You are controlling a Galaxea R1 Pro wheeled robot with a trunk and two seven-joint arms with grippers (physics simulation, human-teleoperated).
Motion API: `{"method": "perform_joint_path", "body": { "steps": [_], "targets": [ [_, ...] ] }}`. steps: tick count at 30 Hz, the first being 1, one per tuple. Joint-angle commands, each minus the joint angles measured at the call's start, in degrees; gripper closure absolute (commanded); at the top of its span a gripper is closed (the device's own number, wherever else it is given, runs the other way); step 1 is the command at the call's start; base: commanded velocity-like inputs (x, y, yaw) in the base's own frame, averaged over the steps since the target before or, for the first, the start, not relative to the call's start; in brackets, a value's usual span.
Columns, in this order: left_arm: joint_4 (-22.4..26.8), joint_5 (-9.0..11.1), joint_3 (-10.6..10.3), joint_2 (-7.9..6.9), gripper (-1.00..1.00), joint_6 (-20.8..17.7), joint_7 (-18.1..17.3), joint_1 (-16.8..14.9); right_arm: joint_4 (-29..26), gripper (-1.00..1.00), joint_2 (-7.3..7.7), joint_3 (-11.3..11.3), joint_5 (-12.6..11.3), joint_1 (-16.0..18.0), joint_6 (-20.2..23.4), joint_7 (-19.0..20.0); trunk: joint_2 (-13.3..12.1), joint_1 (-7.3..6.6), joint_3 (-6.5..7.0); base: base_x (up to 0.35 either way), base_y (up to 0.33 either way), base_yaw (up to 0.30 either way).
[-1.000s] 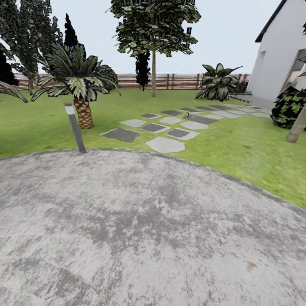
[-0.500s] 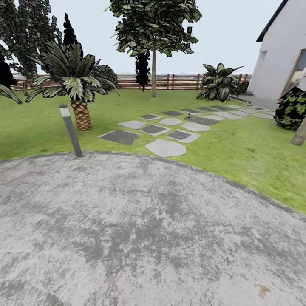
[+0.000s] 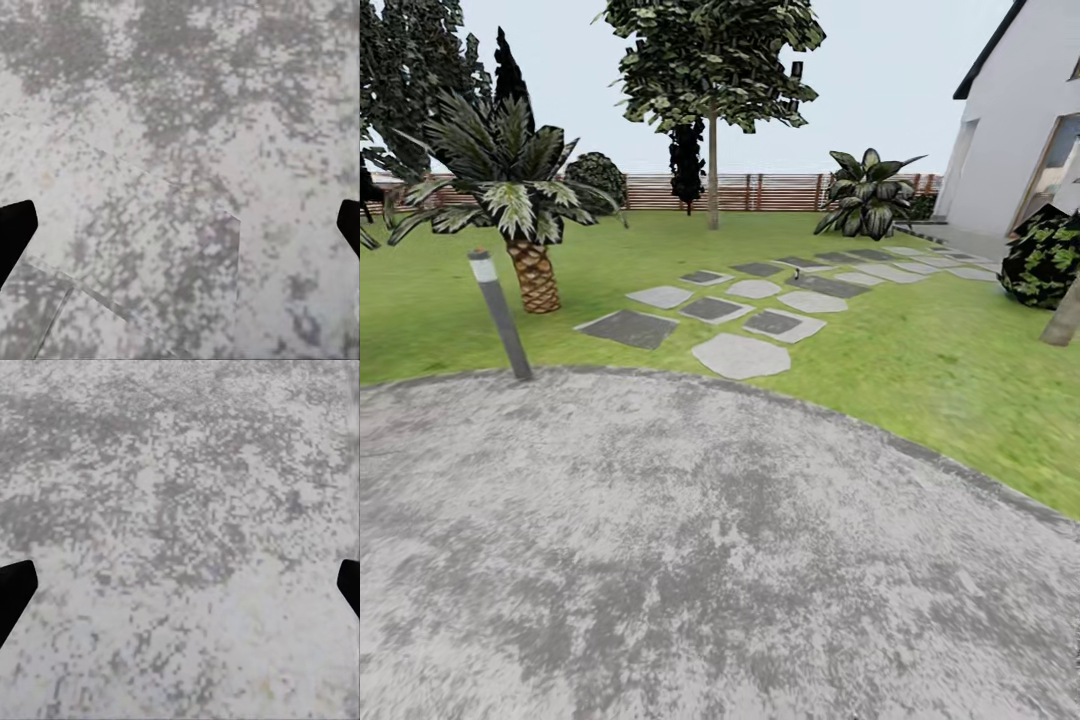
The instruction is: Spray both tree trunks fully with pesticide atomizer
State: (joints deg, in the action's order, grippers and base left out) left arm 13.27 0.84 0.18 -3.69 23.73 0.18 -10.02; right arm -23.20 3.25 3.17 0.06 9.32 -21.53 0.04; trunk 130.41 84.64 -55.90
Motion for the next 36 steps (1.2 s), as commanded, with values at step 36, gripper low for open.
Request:
{"method": "perform_joint_path", "body": {
  "steps": [36],
  "targets": [
    [0.0, 0.0, 0.0, 0.00, -1.00, 0.0, 0.0, 0.0, -0.2, -1.00, 0.24, 0.2, 0.0, 0.0, 0.0, -0.2, 0.0, 0.00, 0.02, 0.335, -0.102, -0.037]
  ]
}}
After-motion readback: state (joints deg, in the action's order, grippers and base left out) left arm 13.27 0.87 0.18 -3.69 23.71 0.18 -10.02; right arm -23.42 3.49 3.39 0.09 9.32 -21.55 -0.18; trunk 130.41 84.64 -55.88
